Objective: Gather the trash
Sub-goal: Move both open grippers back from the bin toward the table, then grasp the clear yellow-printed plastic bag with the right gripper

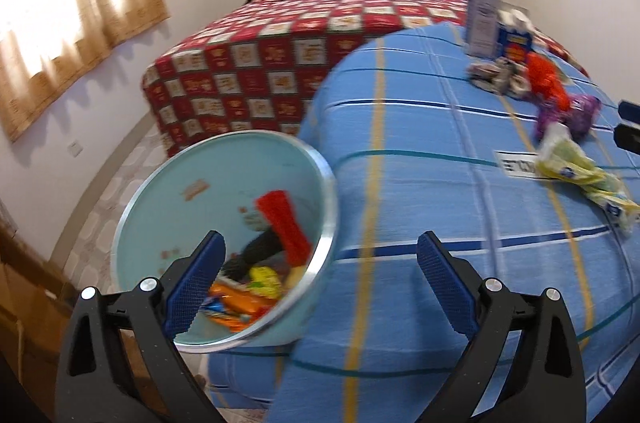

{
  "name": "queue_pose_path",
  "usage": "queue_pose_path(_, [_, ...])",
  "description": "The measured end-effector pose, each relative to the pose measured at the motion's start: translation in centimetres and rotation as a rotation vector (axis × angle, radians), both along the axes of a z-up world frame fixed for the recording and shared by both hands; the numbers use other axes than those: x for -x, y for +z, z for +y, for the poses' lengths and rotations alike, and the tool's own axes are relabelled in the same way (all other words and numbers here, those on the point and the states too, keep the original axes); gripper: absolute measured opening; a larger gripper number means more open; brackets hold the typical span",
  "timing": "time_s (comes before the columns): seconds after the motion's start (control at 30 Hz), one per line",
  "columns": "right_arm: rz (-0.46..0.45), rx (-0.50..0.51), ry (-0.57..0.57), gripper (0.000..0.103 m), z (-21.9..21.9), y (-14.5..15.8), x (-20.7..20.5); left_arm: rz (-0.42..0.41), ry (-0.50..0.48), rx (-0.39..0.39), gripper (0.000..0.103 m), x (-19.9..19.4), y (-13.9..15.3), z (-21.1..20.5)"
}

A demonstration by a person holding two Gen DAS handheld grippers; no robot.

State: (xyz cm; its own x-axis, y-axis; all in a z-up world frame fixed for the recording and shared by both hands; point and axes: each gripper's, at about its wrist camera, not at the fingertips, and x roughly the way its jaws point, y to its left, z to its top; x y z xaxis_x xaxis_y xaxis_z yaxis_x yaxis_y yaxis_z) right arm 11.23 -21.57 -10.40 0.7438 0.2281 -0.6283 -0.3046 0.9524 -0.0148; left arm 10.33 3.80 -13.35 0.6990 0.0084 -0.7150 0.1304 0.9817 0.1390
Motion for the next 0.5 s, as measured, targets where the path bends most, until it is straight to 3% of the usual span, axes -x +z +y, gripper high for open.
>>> queue_pose_path(0.2, [0.044, -0.053, -0.066, 0.067, -3.9, -1.6, 2.1, 0.004, -0.053, 0.001, 0.094, 0.7, -0.5, -2.6])
queue_pose_path(0.37, [0.083, -0.053, 0.017, 0.077, -2.6, -3.2, 2.0, 0.003, -0.03, -0.006, 0.095, 0.6, -0.4, -2.1])
queue_pose_path(0.5, [0.151, -0.04, 0.053, 0.075, -1.9, -4.7, 1.5, -0.008, -0.007, -0.001, 0.095, 0.3, 0.1, -1.3])
